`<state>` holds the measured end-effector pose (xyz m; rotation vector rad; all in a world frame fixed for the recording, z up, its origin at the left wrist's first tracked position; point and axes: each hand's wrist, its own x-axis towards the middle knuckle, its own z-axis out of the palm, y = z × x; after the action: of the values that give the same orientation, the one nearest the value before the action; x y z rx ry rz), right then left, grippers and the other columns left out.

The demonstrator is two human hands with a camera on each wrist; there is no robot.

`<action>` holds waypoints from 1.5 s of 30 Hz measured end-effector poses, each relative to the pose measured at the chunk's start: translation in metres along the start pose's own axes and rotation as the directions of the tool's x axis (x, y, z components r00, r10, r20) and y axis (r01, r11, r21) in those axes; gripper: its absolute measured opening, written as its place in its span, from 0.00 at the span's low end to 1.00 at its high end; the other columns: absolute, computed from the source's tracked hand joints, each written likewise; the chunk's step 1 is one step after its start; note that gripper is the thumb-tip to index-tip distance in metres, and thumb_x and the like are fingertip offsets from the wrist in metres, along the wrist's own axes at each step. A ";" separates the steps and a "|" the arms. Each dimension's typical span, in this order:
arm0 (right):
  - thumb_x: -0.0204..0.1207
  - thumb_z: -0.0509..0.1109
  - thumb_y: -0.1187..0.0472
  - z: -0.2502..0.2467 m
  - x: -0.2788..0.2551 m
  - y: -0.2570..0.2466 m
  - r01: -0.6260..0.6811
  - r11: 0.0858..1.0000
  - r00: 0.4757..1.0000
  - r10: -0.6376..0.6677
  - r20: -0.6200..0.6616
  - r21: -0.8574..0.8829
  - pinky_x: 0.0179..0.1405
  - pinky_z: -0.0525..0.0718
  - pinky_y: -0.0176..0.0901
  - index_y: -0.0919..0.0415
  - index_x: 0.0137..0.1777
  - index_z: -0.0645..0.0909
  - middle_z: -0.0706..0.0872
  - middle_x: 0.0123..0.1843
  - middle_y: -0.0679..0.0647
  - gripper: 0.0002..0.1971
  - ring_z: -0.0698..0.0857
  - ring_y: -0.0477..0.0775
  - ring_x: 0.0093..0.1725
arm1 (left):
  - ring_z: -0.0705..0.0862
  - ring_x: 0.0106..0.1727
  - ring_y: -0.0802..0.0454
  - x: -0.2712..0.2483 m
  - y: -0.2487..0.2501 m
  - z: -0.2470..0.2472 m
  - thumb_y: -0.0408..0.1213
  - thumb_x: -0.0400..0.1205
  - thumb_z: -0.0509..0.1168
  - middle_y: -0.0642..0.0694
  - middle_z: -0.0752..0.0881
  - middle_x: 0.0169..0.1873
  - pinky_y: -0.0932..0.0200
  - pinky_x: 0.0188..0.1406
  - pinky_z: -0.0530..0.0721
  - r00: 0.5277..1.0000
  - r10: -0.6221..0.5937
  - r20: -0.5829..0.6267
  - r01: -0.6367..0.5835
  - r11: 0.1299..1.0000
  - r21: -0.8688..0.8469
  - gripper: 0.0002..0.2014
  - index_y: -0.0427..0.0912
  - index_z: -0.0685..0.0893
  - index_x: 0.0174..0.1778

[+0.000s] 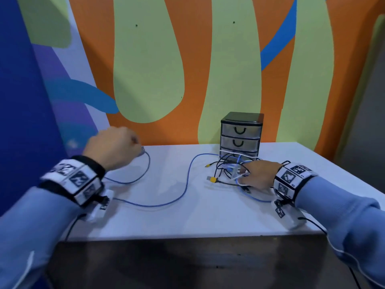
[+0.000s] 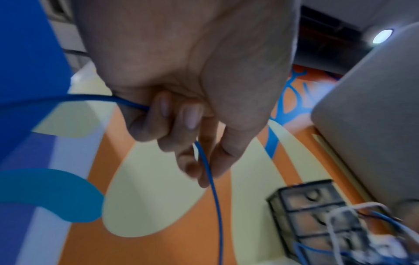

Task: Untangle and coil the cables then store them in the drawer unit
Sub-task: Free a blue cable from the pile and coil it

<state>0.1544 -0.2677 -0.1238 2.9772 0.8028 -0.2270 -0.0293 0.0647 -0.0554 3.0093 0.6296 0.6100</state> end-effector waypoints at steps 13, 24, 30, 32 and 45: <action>0.79 0.65 0.27 0.006 -0.002 -0.005 0.164 0.986 0.985 -0.165 0.044 0.041 0.72 0.80 0.52 0.38 0.85 0.69 0.83 0.77 0.51 0.36 0.82 0.59 0.72 | 0.91 0.43 0.46 0.089 0.159 0.127 0.52 0.87 0.69 0.47 0.92 0.40 0.55 0.41 0.86 0.886 0.104 0.452 -0.070 0.993 -0.092 0.19 0.42 0.86 0.38; 0.74 0.75 0.52 0.002 0.003 0.015 0.056 0.998 0.997 -0.055 0.058 -0.007 0.59 0.86 0.42 0.37 0.78 0.80 0.80 0.70 0.50 0.30 0.83 0.52 0.63 | 0.81 0.32 0.43 0.097 0.061 0.044 0.45 0.90 0.67 0.43 0.85 0.28 0.54 0.30 0.72 0.989 -0.127 -0.075 0.061 0.817 -0.574 0.21 0.43 0.85 0.30; 0.73 0.80 0.58 0.002 0.002 0.041 0.030 0.997 0.999 -0.028 -0.024 0.076 0.53 0.85 0.42 0.43 0.67 0.89 0.81 0.61 0.50 0.22 0.84 0.52 0.57 | 0.74 0.26 0.46 0.088 0.004 0.031 0.46 0.88 0.68 0.48 0.83 0.23 0.55 0.29 0.70 0.932 -0.326 -0.161 0.081 0.617 -0.783 0.22 0.44 0.86 0.28; 0.74 0.79 0.57 0.001 -0.001 0.047 -0.022 0.996 1.000 0.024 -0.016 0.082 0.43 0.84 0.40 0.48 0.63 0.91 0.88 0.49 0.46 0.17 0.84 0.48 0.43 | 0.72 0.23 0.49 0.087 -0.011 0.026 0.46 0.86 0.67 0.54 0.81 0.17 0.56 0.27 0.66 0.896 -0.404 -0.185 0.069 0.538 -0.840 0.21 0.45 0.85 0.26; 0.54 0.80 0.18 -0.033 -0.036 0.052 -0.015 0.968 0.999 0.027 -0.047 0.249 0.60 0.86 0.47 0.41 0.61 0.90 0.93 0.55 0.50 0.39 0.90 0.54 0.56 | 0.86 0.36 0.41 0.044 -0.002 0.014 0.48 0.90 0.67 0.44 0.90 0.28 0.45 0.45 0.81 0.972 -0.082 -0.221 -0.091 0.733 -0.674 0.20 0.43 0.89 0.34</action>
<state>0.1541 -0.3271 -0.0849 3.2362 0.8023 -0.2722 0.0125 0.0848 -0.0519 2.2571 0.2939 0.9597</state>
